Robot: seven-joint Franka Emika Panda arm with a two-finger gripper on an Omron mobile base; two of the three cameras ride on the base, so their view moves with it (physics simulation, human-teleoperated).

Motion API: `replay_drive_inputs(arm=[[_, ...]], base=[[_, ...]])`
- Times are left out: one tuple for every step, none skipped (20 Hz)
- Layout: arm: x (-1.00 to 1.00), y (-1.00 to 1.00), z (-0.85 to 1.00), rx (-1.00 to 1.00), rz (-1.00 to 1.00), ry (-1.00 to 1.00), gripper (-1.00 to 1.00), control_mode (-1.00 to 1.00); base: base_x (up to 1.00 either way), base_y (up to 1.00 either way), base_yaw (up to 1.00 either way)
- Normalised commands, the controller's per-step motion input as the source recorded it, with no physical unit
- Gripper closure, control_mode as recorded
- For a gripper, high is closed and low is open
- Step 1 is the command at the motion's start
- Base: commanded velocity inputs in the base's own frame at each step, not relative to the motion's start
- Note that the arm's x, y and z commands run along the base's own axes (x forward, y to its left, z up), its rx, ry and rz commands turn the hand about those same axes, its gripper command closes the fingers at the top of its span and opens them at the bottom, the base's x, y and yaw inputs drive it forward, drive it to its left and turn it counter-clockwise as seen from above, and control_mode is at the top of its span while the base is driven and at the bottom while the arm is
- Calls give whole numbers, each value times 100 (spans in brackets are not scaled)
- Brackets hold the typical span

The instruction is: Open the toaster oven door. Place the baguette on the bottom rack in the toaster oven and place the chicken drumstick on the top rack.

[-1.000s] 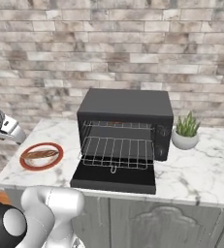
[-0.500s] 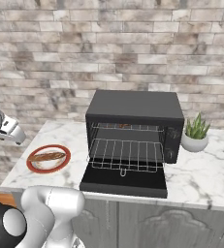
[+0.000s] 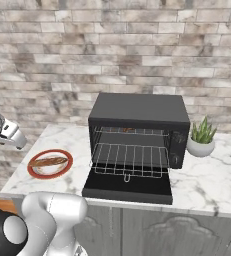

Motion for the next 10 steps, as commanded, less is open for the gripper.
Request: replay_drive_inputs(arm=[[0,0,0,0,0,0,-100,100],[0,0,0,0,0,0,-100,100],[0,0,0,0,0,0,-100,100],[0,0,0,0,0,0,-100,100],[0,0,0,0,0,0,-100,100],[0,0,0,0,0,0,-100,-100],[0,0,0,0,0,0,-100,-100],[0,0,0,0,0,0,-100,-100],[0,0,0,0,0,0,-100,-100],[0,0,0,0,0,0,-100,-100]], base=[[0,0,0],[0,0,0],[0,0,0],[0,0,0],[0,0,0],[0,0,0],[0,0,0],[0,0,0],[0,0,0],[0,0,0]])
